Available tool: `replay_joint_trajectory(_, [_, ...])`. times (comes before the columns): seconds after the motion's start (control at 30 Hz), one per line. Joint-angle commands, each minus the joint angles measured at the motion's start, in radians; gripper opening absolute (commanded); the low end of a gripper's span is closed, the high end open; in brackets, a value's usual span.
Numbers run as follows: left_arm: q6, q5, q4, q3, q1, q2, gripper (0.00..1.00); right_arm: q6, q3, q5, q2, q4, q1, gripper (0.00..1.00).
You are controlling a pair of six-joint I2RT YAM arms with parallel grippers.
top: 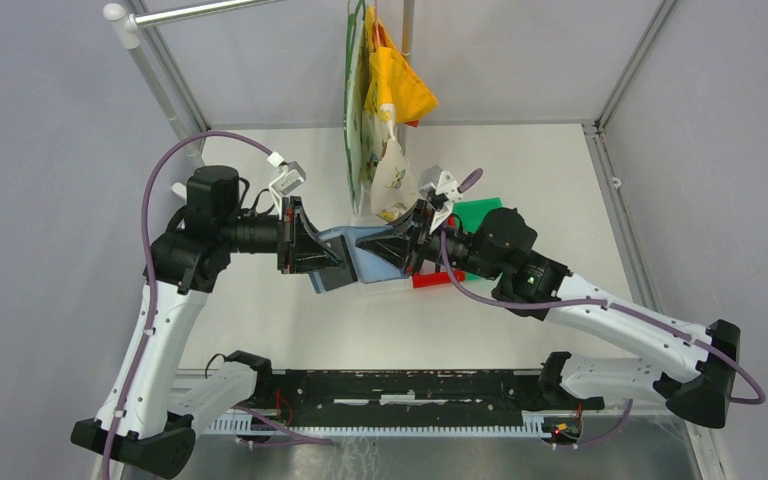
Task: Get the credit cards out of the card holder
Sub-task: Remove the credit card from the card holder.
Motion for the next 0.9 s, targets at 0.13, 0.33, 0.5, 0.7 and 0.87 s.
replay_joint_trajectory(0.13, [-0.004,0.065,0.037,0.055,-0.001,0.007,0.57,0.126,-0.102,0.074,-0.079,0.216,-0.027,0.0])
replay_joint_trajectory(0.33, [-0.177,0.11,0.202,-0.017,-0.001,-0.041,0.61,0.308,-0.287,0.135,-0.124,0.591,-0.027,0.0])
replay_joint_trajectory(0.5, [-0.335,0.118,0.37,-0.096,-0.001,-0.087,0.51,0.39,-0.336,0.143,-0.09,0.742,-0.027,0.0])
replay_joint_trajectory(0.7, [-0.371,0.073,0.41,-0.127,-0.001,-0.11,0.46,0.432,-0.35,0.141,-0.062,0.825,-0.027,0.0])
replay_joint_trajectory(0.87, [-0.346,0.049,0.402,-0.153,-0.001,-0.116,0.4,0.447,-0.363,0.146,-0.063,0.842,-0.027,0.0])
